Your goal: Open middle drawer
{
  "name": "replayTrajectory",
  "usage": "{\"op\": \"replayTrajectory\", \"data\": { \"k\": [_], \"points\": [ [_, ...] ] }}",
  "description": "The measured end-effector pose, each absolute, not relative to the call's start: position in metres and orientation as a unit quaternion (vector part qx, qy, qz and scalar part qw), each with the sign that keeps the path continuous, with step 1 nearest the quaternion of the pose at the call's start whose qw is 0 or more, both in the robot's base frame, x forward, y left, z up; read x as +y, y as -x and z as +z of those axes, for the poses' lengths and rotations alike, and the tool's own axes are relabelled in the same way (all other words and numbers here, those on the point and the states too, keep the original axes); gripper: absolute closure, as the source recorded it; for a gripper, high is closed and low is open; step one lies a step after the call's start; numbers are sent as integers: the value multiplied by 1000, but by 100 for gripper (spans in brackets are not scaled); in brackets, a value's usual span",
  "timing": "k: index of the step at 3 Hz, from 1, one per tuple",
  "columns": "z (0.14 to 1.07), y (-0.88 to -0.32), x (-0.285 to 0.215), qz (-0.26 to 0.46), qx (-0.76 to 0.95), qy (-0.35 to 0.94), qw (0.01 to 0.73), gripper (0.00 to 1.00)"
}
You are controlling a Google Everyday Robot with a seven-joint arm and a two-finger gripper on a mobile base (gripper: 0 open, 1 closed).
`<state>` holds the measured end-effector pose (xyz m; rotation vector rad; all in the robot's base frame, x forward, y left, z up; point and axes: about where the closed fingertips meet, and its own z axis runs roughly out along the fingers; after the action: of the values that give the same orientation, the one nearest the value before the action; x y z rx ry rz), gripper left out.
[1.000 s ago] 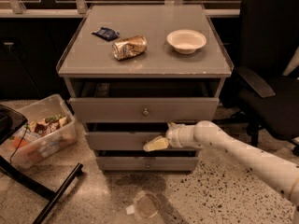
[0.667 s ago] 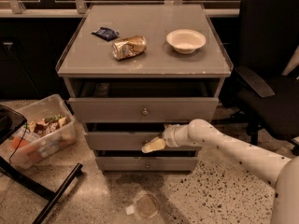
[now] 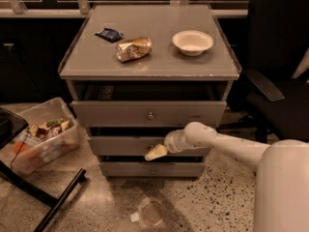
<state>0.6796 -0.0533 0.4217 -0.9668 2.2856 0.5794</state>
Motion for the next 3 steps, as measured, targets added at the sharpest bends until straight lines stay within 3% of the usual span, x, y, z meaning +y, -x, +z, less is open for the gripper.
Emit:
{"op": "replayTrajectory", "data": {
  "k": [1,3],
  "points": [
    [426,-680,-53,217,858,363,292,19],
    [431,-660,-72,194,861,371,289,65]
  ]
}}
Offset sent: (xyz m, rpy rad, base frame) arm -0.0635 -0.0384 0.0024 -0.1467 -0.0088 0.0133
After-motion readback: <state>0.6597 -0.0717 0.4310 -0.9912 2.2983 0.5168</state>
